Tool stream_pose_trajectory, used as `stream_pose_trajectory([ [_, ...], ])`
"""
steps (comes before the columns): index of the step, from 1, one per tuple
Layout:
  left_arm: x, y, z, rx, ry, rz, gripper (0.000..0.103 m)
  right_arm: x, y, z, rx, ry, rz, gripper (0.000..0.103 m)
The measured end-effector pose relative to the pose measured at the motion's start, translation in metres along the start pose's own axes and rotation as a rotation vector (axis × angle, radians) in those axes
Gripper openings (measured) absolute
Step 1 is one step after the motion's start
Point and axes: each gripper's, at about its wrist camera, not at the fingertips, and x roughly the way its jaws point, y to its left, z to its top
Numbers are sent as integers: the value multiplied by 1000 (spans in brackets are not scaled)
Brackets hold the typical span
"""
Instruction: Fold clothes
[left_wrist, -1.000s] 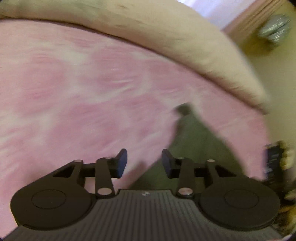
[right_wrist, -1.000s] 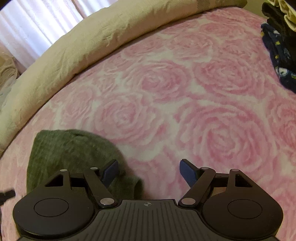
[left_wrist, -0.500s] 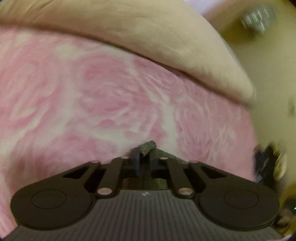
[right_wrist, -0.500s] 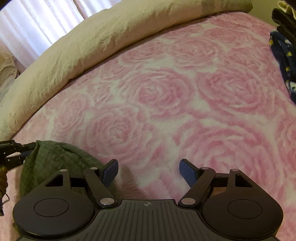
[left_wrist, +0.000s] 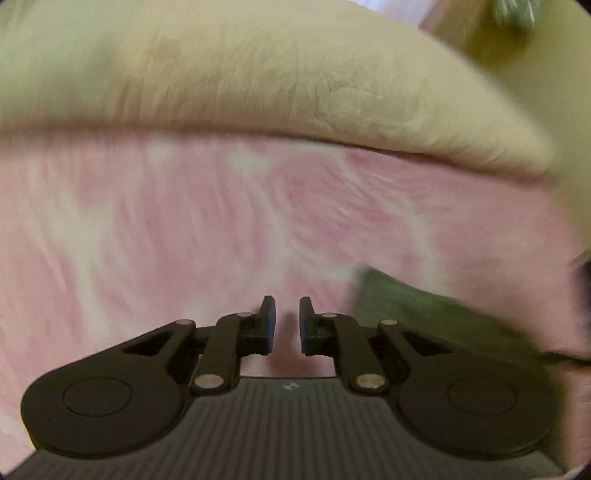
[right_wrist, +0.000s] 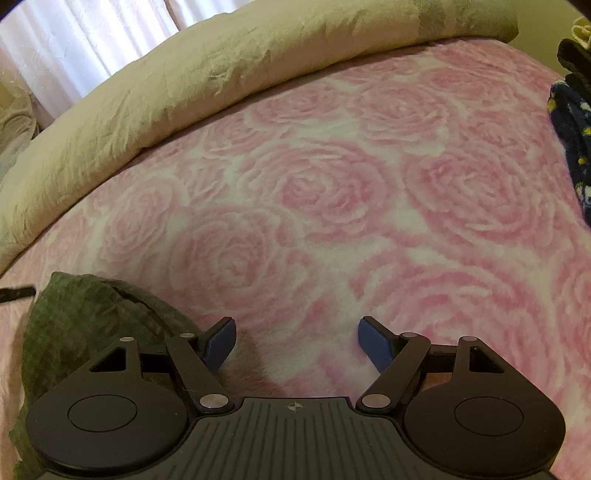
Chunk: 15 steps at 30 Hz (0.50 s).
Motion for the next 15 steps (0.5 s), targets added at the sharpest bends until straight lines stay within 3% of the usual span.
stream_pose_trajectory([
  [3,-22,7,-34,-36,75,-72,28,1,-1,1,-4,1,8,76],
  [4,-27,7,-44,-34,95,-81,29,1,-1,1,-5,2,9,76],
  [7,-21,2,-65,-20,131,-79,27,0,-1,0,-12,-1,4,76],
  [8,-17,-4,-68,4,119,-68,18,0,-1,0,-14,-2,3,76],
  [9,-15,-12,-69,50,106,-41,0,1,0,-1,-19,-3,0,77],
  [11,-13,-30,-73,154,69,21,0,1,3,-3,-40,-7,-11,77],
  [15,-40,-71,-101,440,-85,209,0,1,8,-5,-70,-6,-23,77],
])
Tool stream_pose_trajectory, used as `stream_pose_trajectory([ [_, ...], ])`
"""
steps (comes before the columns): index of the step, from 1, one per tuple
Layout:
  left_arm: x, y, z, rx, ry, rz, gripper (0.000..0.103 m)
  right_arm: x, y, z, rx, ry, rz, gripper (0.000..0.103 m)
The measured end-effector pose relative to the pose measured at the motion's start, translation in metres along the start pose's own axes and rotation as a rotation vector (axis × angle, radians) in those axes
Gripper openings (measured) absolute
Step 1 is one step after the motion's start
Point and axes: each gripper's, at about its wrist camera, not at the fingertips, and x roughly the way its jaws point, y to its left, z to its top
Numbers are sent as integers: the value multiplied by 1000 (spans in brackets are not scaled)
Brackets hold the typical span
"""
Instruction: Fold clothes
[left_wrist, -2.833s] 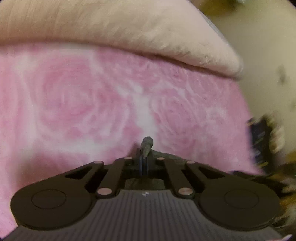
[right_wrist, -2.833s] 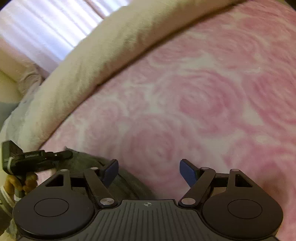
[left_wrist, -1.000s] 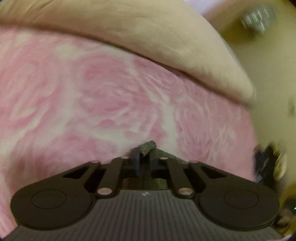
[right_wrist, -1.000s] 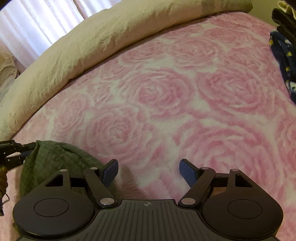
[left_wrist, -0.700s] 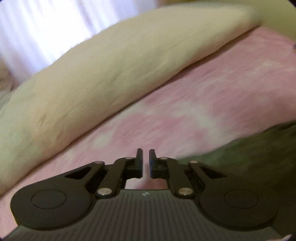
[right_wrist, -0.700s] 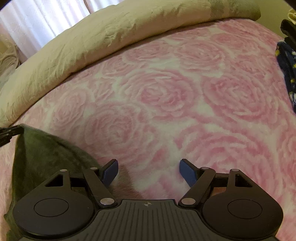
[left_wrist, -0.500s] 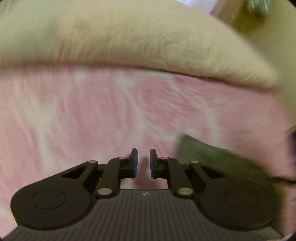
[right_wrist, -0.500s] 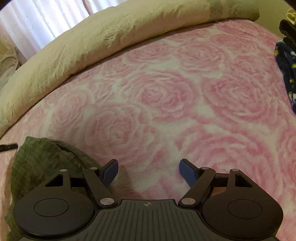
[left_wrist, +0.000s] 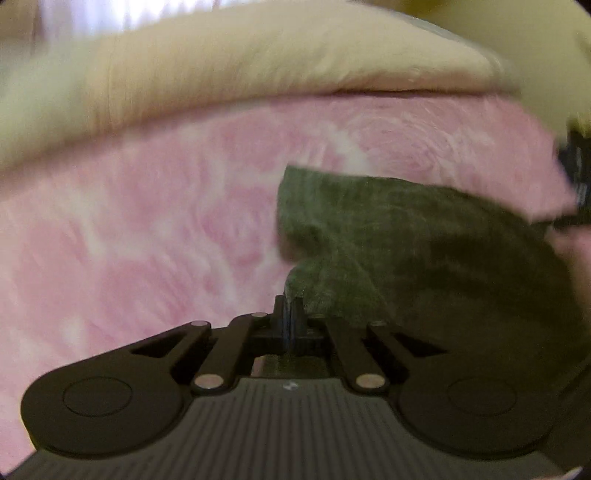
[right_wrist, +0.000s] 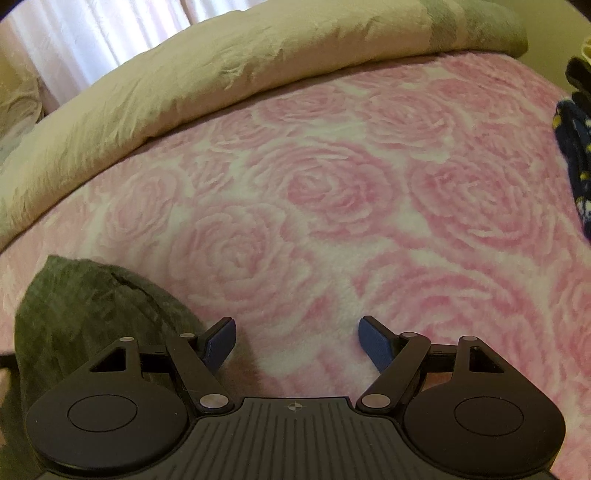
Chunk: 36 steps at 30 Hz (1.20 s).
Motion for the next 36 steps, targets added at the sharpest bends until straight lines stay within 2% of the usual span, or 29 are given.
stream_pose_trajectory([
  [1,-4,-4,-4,25,3,32,0,0,0,0,-3,1,0,77],
  [2,0,-1,-8,5,47,40,5,0,0,0,-6,1,-1,77],
  [5,12,21,-16,-112,135,127,6,-1,1,0,-3,1,-4,77],
  [6,10,29,-13,-157,115,134,7,-1,1,0,1,0,-6,77],
  [8,0,43,-1,-245,16,76,7,-4,2,0,14,-3,-8,77],
  [10,-7,47,9,-277,-47,-31,6,-10,2,-1,24,-20,-7,77],
  [12,-4,40,14,-224,-32,-156,6,-19,4,-5,25,-38,1,76],
  [13,4,34,12,-176,6,-184,6,-24,6,-8,21,-44,18,76],
  [14,13,29,8,-124,47,-181,7,-28,8,-11,10,-45,37,76],
  [15,22,25,3,-71,82,-154,7,-31,11,-14,-4,-43,54,76],
  [16,31,26,-4,-34,92,-96,7,-34,13,-17,-18,-41,70,76],
  [17,33,34,-8,-51,71,-69,7,-35,15,-20,-43,-27,48,76],
  [18,31,43,-7,-111,53,-34,8,-34,15,-22,-68,-18,-5,76],
  [20,16,63,-4,-240,9,109,7,-38,2,-22,-48,-29,-103,76],
  [21,5,71,-4,-297,-23,162,8,-44,-7,-21,-10,-45,-112,76],
  [22,-10,75,-5,-343,-55,164,8,-52,-17,-20,39,-66,-102,76],
  [24,-36,68,-11,-372,-59,61,7,-69,-20,-21,34,-83,-70,76],
  [26,-55,43,-19,-317,-32,-64,7,-87,-6,-31,-65,-82,0,72],
  [27,-61,28,-26,-280,-8,-130,7,-93,5,-39,-107,-58,60,54],
  [28,-63,13,-36,-249,25,-166,7,-98,16,-48,-140,-24,125,45],
  [29,-62,0,-47,-222,58,-169,8,-102,27,-60,-168,15,189,45],
  [30,-61,-9,-59,-213,90,-153,8,-102,37,-74,-200,53,233,45],
  [31,-60,-12,-72,-235,119,-103,8,-102,47,-87,-236,89,268,45],
  [32,-61,-12,-85,-282,142,-58,8,-99,55,-101,-274,133,267,45],
  [34,-79,-1,-113,-449,165,13,6,-98,55,-122,-315,177,199,44],
  [36,-111,0,-134,-530,170,53,7,-113,37,-131,-274,180,179,44],
])
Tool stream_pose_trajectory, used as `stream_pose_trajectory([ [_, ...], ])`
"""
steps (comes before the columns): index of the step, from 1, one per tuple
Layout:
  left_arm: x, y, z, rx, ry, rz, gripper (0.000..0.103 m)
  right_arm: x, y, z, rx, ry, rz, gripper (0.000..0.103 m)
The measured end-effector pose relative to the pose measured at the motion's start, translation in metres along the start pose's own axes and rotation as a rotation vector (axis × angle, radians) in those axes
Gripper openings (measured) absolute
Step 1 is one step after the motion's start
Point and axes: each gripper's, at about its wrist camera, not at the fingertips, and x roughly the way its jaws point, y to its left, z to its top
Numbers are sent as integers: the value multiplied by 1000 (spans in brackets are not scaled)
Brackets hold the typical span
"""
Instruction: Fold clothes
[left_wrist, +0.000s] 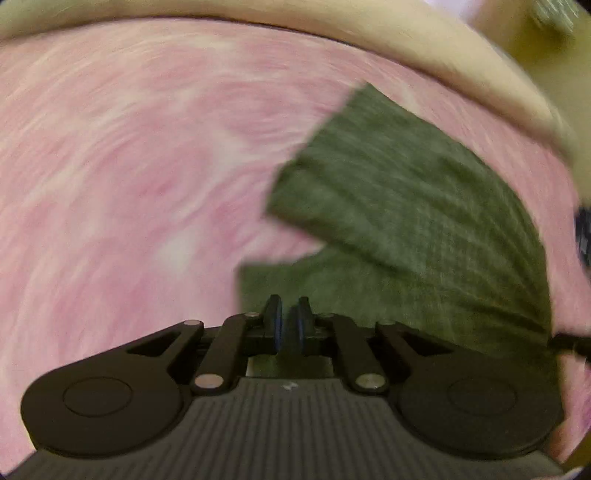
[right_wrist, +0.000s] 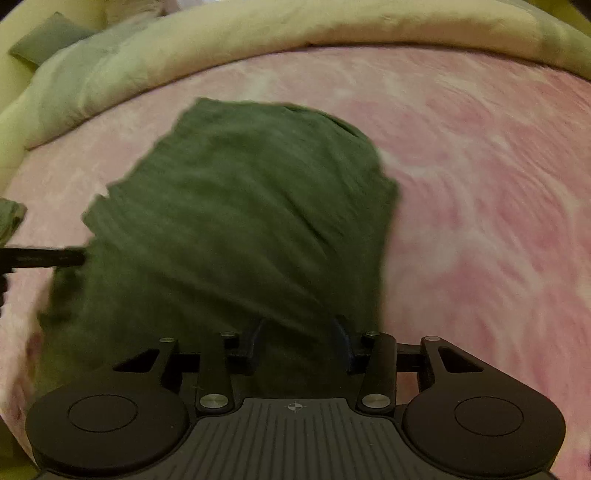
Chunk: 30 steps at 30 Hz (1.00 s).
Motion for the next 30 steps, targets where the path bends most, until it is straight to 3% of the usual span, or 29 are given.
stream_pose_trajectory([
  [4,-37,21,-33,-46,55,64,9,-37,-36,-25,131,9,5,44],
  [7,-50,27,-38,-114,36,0,13,-44,-68,-15,207,-25,45,44],
  [10,-46,24,-27,-191,-8,-68,14,-25,-98,11,304,-81,154,44],
  [15,-38,14,-2,-259,-59,-184,14,37,-137,45,540,-66,403,44],
  [18,-37,11,4,-261,-69,-203,14,58,-149,55,622,-96,470,43],
  [20,-35,10,2,-256,-61,-196,15,63,-150,62,627,-111,480,43],
  [21,-34,10,0,-258,-54,-192,15,66,-150,65,622,-113,476,36],
  [22,-33,10,-3,-263,-47,-189,15,69,-149,68,614,-111,468,14],
  [25,-31,11,-7,-266,-38,-178,15,68,-147,69,584,-144,434,8],
  [30,-25,6,-9,-219,-43,-133,15,46,-153,56,609,-285,279,7],
])
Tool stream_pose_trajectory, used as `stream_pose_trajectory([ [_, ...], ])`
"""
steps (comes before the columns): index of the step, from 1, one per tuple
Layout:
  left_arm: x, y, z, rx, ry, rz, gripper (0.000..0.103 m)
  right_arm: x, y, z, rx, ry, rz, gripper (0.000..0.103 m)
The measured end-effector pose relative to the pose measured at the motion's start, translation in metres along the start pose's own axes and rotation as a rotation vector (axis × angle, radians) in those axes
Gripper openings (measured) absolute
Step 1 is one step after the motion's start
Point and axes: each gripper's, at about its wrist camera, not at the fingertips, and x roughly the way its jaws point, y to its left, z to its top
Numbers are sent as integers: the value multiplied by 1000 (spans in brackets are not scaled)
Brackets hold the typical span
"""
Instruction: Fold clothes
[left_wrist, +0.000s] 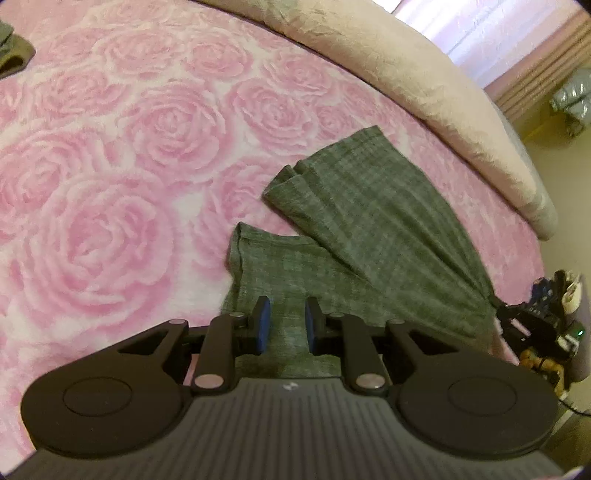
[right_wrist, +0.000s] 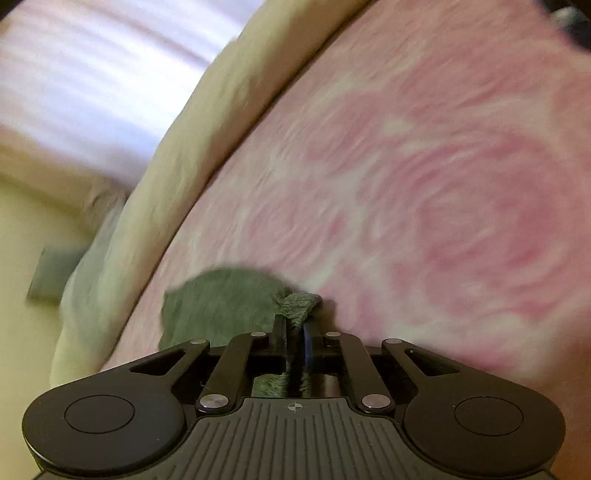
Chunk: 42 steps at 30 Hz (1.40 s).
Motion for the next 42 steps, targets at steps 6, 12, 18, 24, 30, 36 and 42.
stream_pose_trajectory([
  [6,2,-4,-5,32,-1,43,19,2,2,3,-3,13,-25,16],
  [12,-17,2,-17,36,15,76,20,-67,4,-35,-72,128,-38,64],
  [18,-30,14,-40,19,53,138,23,-124,-6,-111,-5,312,-32,59],
  [24,-32,23,-62,38,107,174,25,-127,-4,-132,52,251,-128,8],
  [30,-43,-2,-81,261,102,196,25,-144,19,-135,-18,201,-306,33],
  [36,-32,-14,-105,361,151,98,25,-140,104,-174,-472,87,-416,60],
  [42,-42,-1,-122,392,331,146,30,-116,109,-238,-492,269,-585,60],
])
